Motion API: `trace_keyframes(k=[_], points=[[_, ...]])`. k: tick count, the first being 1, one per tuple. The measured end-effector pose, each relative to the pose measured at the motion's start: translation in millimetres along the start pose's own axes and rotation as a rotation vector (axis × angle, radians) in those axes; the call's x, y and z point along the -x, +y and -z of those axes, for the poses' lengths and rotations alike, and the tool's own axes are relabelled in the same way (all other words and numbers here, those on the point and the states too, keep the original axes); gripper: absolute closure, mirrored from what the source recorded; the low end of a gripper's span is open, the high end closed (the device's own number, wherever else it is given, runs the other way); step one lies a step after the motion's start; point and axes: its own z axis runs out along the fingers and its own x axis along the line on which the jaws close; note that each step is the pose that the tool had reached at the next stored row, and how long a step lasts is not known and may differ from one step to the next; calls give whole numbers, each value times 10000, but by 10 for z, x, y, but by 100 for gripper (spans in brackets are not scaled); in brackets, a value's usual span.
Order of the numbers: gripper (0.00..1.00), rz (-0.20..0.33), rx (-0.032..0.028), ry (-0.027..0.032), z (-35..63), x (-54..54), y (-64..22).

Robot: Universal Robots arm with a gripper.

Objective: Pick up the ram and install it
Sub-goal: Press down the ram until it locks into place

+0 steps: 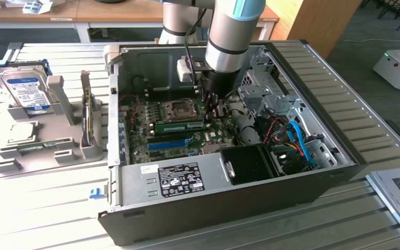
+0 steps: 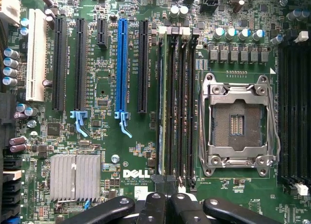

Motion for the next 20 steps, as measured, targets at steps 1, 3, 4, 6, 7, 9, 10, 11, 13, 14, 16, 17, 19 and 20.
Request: trace_keyframes(k=[1, 3, 4, 6, 7, 9, 10, 11, 13, 14, 16, 17, 19, 20], points=[[90, -1, -1, -3, 4, 0, 0], [90, -2, 0, -2, 22, 1, 1], [90, -1, 0, 3, 35, 1, 1], [90, -1, 1, 2, 60, 1, 1], [90, -1, 2, 3, 71, 1, 1], [90, -1, 2, 2, 94, 2, 2], [90, 0, 2, 2, 107, 3, 2], [90, -1, 2, 3, 118, 3, 2], [90, -1, 2, 3, 137, 3, 3], [90, -1, 1, 3, 145, 3, 3], [90, -1, 2, 3, 163, 4, 4], [90, -1, 1, 2, 171, 4, 4], [90, 0, 1, 0, 176, 5, 4], [90, -1, 1, 1, 176, 5, 4]])
